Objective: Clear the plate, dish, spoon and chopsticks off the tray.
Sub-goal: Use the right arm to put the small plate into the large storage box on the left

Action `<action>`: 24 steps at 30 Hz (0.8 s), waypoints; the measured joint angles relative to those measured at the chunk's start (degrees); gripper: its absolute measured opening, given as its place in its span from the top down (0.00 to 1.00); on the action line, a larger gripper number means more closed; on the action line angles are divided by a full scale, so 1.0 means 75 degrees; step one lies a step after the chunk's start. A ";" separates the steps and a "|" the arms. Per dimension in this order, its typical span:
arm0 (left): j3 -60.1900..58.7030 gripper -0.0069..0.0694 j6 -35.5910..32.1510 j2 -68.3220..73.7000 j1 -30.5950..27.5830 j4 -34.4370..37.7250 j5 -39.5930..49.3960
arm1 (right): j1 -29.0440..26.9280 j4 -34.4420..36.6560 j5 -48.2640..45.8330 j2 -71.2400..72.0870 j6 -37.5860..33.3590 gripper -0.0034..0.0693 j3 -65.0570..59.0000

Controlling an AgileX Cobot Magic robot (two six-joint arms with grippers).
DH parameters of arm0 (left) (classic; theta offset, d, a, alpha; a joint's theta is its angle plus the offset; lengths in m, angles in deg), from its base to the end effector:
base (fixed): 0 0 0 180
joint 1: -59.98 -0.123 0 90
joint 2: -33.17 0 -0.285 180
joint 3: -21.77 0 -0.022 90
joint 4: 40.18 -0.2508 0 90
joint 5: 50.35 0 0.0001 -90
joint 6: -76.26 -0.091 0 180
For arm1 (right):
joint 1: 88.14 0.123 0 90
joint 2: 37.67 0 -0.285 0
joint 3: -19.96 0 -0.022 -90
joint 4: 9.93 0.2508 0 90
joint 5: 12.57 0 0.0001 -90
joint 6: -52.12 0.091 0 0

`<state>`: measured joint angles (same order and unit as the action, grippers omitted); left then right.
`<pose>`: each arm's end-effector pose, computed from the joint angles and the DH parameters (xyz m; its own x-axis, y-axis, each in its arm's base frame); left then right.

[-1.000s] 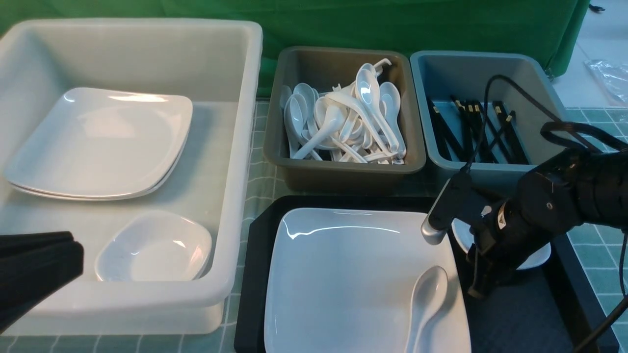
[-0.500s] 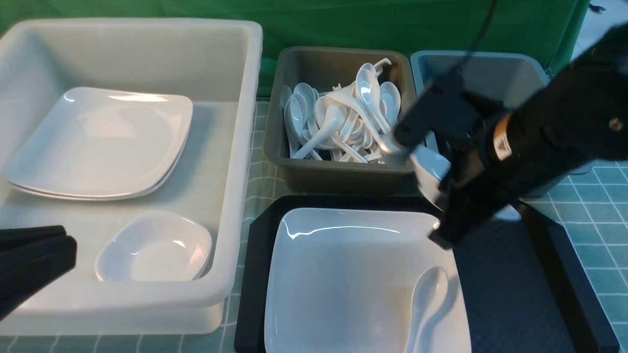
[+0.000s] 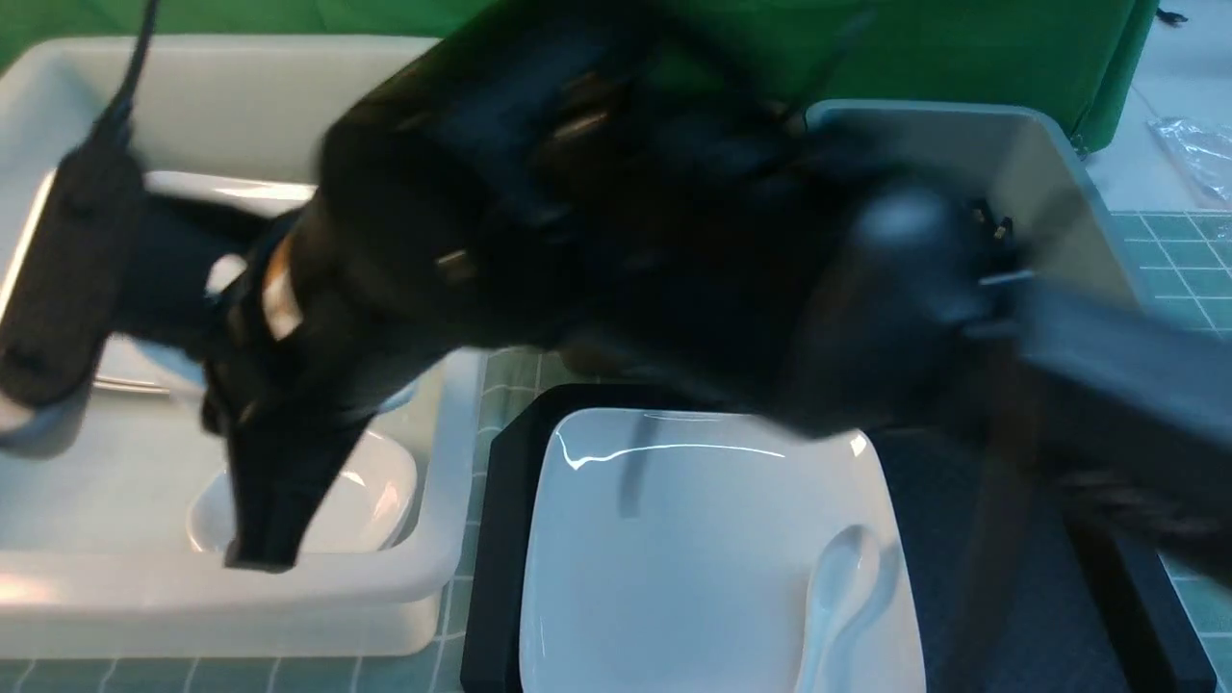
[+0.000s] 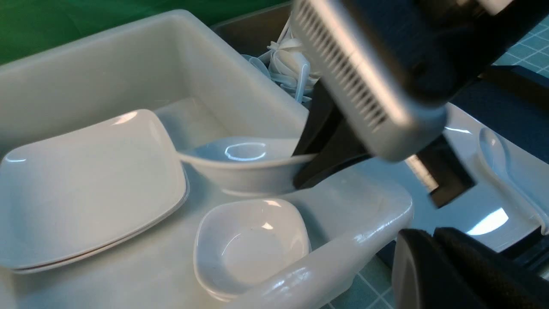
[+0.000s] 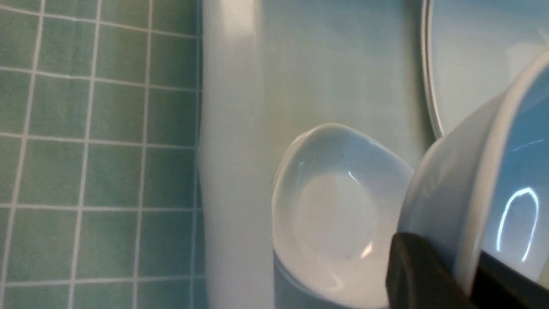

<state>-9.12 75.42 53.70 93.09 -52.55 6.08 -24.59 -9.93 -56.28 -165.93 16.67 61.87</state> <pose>0.0097 0.0131 0.3699 -0.1925 0.2841 -0.9393 0.4245 0.8871 0.1813 0.2205 0.4431 0.3261 0.2858 -0.7277 -0.6235 -0.8956 0.0286 -0.4439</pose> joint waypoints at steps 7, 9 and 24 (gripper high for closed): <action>0.0023 0.89 0.0043 -0.0205 0.0000 -0.0002 0.0435 | -0.0168 0.0116 -0.0453 -0.1387 -0.0195 0.87 0.1274; 0.0023 0.89 0.0050 -0.0205 0.0000 -0.0002 0.0435 | -0.0263 0.0158 -0.0486 -0.1523 -0.0195 0.87 0.1325; 0.0023 0.89 0.0056 -0.0205 0.0000 0.0063 0.0292 | -0.0607 0.0759 -0.0842 -0.1828 -0.0407 0.75 0.1365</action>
<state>-8.94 75.85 52.17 93.09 -52.07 8.27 -29.14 -4.23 -62.60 -179.64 13.62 72.10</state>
